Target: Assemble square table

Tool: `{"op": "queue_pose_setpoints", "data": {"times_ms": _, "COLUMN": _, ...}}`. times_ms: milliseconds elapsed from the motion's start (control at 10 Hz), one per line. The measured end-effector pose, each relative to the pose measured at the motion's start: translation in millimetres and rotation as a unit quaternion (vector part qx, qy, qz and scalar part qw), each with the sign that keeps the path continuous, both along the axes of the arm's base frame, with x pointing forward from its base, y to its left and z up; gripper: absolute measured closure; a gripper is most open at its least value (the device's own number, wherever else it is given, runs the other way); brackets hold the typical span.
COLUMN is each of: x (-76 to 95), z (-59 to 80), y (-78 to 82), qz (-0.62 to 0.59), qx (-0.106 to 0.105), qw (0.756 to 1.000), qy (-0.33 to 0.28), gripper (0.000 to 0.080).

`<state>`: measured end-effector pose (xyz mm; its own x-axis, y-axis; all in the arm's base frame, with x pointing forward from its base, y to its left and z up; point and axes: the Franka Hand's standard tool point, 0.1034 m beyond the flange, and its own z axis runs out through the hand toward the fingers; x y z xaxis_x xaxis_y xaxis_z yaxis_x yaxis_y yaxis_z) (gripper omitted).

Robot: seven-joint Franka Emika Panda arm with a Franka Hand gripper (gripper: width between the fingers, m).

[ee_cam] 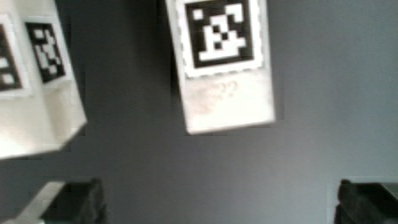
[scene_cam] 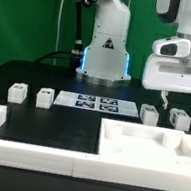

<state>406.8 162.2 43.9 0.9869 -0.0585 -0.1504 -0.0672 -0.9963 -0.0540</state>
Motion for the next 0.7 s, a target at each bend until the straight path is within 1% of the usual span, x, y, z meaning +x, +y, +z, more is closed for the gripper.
{"op": "queue_pose_setpoints", "data": {"times_ms": 100, "x": 2.0, "z": 1.1, "y": 0.2, "qz": 0.001, "qx": -0.002, "qw": 1.0, "qy": 0.026, "gripper": 0.0151}}
{"op": "queue_pose_setpoints", "data": {"times_ms": 200, "x": -2.8, "z": 0.8, "y": 1.7, "qz": 0.004, "qx": -0.008, "qw": 0.998, "qy": 0.067, "gripper": 0.0151}}
{"op": "queue_pose_setpoints", "data": {"times_ms": 400, "x": -6.9, "z": -0.1, "y": 4.7, "qz": 0.007, "qx": -0.014, "qw": 0.99, "qy": 0.139, "gripper": 0.0151}}
{"op": "queue_pose_setpoints", "data": {"times_ms": 500, "x": -7.7, "z": 0.5, "y": 6.2, "qz": 0.005, "qx": -0.012, "qw": 0.986, "qy": 0.167, "gripper": 0.0151}}
{"op": "queue_pose_setpoints", "data": {"times_ms": 600, "x": -7.3, "z": -0.9, "y": 7.7, "qz": 0.012, "qx": 0.003, "qw": 0.983, "qy": 0.184, "gripper": 0.0151}}
{"op": "queue_pose_setpoints", "data": {"times_ms": 700, "x": -11.3, "z": -2.2, "y": 9.0, "qz": 0.013, "qx": 0.027, "qw": 0.974, "qy": 0.224, "gripper": 0.0151}}
